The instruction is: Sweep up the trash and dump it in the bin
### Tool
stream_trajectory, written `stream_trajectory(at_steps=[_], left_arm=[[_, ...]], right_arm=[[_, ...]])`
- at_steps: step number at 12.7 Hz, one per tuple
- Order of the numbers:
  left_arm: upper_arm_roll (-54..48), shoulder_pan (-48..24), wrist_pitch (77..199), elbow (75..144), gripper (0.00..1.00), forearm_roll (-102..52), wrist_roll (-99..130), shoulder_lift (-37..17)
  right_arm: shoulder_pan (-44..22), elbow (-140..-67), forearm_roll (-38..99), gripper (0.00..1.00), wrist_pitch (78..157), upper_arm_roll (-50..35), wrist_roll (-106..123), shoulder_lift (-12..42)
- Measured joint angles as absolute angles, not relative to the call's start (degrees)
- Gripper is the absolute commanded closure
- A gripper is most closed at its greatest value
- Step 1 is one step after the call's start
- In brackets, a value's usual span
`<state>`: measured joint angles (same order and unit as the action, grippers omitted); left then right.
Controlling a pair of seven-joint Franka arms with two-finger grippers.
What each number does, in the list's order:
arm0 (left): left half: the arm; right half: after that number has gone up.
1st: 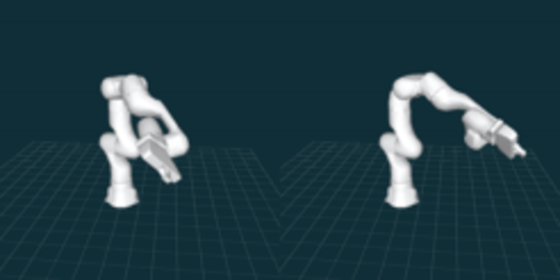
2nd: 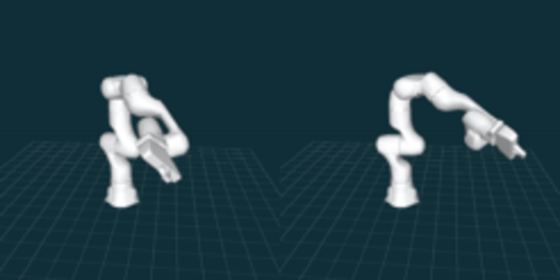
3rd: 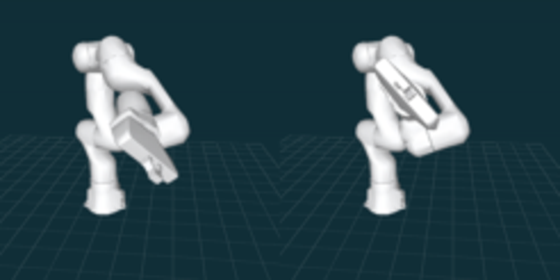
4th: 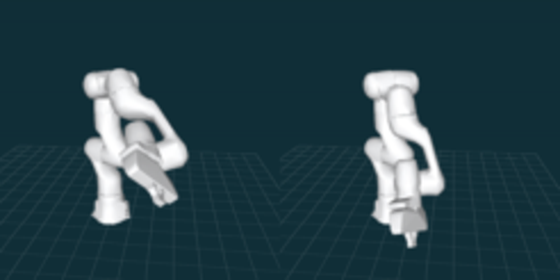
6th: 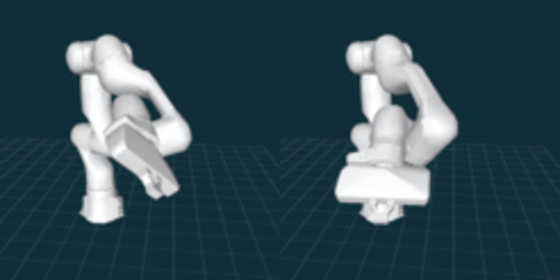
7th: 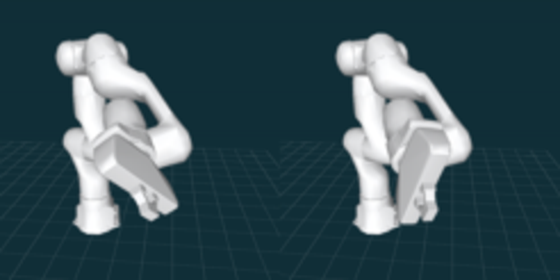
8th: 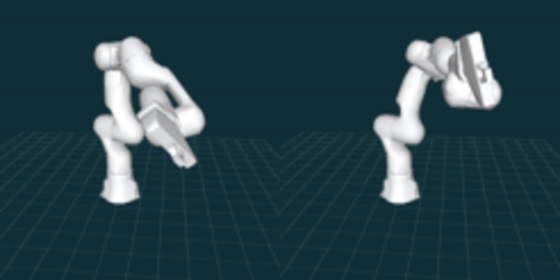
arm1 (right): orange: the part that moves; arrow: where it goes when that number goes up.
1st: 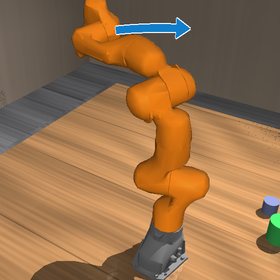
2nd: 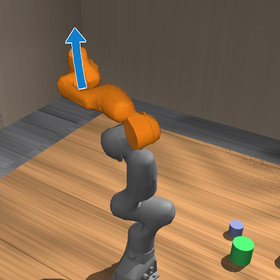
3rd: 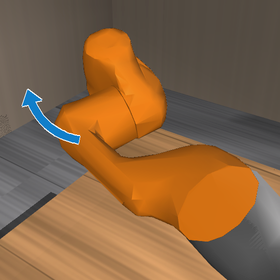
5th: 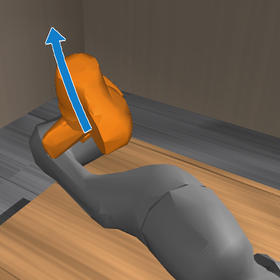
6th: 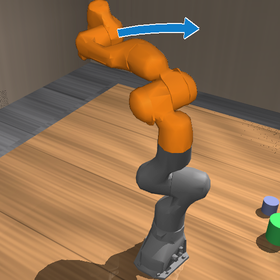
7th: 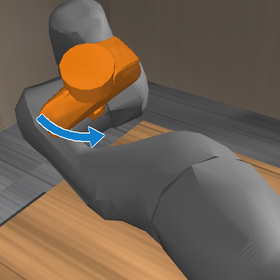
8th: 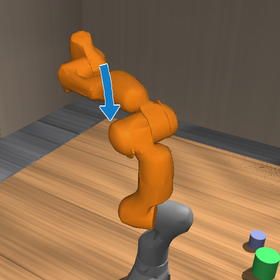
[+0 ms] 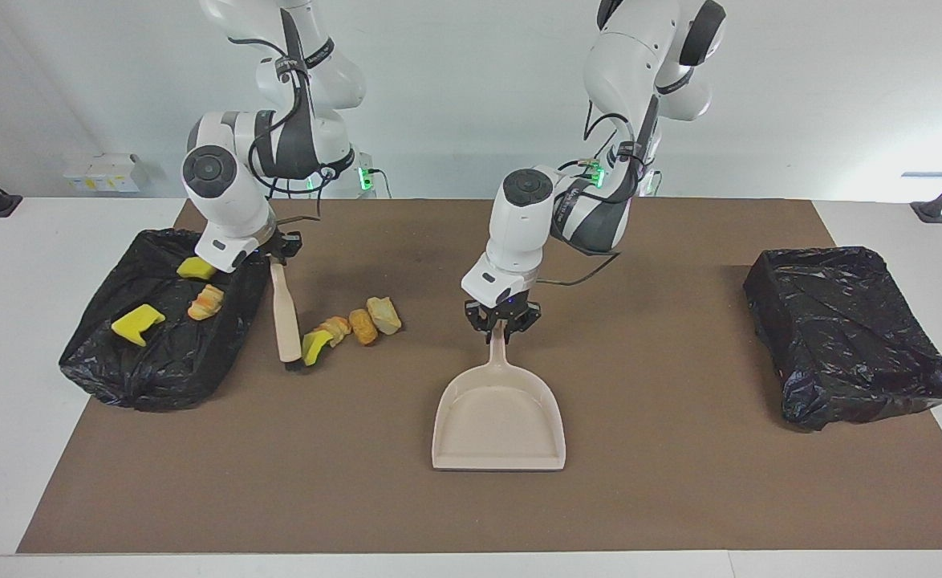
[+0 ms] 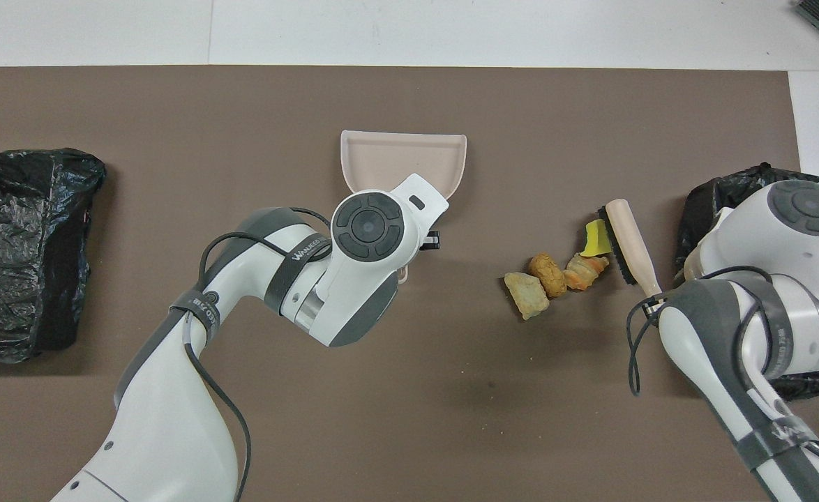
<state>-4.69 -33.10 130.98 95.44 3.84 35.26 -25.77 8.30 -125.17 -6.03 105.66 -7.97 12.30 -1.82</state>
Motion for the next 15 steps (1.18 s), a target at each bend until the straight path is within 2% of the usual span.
stream_trajectory(at_steps=[3,9,12,15], left_arm=[[-4.4,-29.56,128.38,94.76,1.0,4.31,21.26,-24.02],[-4.16,-18.9,109.8,95.33,1.0,4.51,-22.02,-14.66],[-4.1,-14.58,107.99,97.67,1.0,4.53,-46.17,-12.68],[-4.66,-14.27,108.39,102.49,1.0,4.43,-57.62,-10.86]], right_arm=[[8.45,-128.44,-5.99,1.0,108.18,-7.97,12.33,-3.55],[8.31,-131.58,-3.83,1.0,109.59,-8.09,5.53,-4.88],[6.52,-132.06,-2.84,1.0,109.59,-8.28,-0.31,-5.13],[2.53,-132.74,-1.54,1.0,109.59,-8.39,-7.57,-5.13]])
